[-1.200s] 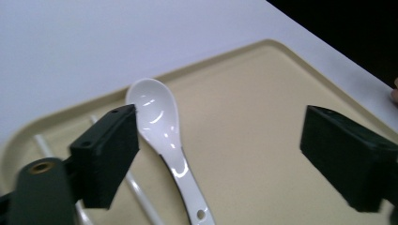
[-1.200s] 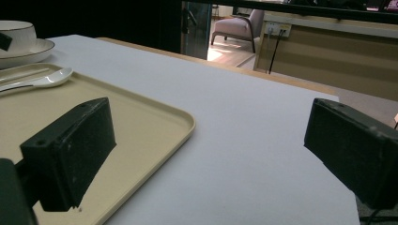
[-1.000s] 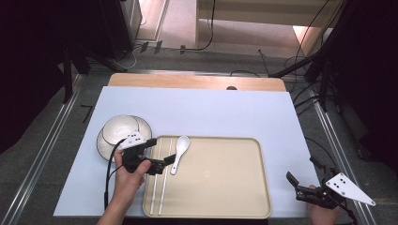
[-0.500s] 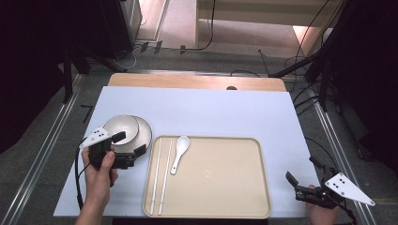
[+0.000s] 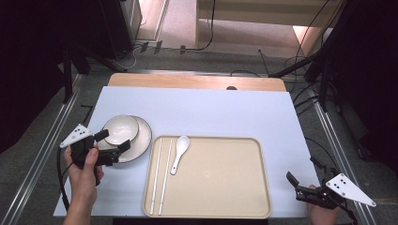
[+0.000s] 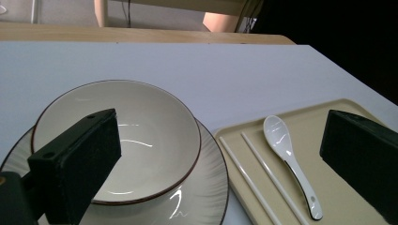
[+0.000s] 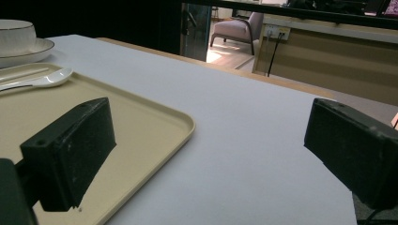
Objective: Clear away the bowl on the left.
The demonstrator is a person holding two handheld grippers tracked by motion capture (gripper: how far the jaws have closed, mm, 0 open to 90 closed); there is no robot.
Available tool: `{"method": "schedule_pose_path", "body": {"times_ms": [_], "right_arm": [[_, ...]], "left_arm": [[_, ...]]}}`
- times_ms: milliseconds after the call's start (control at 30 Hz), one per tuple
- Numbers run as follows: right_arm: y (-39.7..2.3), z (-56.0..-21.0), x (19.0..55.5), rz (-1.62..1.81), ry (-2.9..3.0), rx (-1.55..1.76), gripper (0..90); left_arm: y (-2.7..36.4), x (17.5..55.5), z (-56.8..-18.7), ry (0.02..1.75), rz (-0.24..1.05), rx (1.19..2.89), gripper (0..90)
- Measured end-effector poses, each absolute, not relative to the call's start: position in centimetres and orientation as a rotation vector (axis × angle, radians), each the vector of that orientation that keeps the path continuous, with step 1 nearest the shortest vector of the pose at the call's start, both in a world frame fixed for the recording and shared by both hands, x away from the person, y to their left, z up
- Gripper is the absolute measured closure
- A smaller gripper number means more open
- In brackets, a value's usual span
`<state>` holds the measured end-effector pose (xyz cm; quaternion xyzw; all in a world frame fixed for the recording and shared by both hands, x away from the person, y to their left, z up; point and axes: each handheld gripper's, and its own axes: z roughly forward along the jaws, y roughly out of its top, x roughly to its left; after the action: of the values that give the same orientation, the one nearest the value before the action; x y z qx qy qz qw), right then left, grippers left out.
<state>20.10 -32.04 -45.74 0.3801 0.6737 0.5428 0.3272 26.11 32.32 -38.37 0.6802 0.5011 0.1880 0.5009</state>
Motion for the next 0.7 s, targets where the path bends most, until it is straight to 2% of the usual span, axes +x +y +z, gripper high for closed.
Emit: {"method": "schedule_pose_path", "body": {"times_ms": [700], "right_arm": [[-32.1, -45.8, 20.0, 1.423, 1.755, 0.997, 2.5]], "left_arm": [[36.4, 26.8, -39.5, 1.342, 0.463, 1.589, 0.0]]}}
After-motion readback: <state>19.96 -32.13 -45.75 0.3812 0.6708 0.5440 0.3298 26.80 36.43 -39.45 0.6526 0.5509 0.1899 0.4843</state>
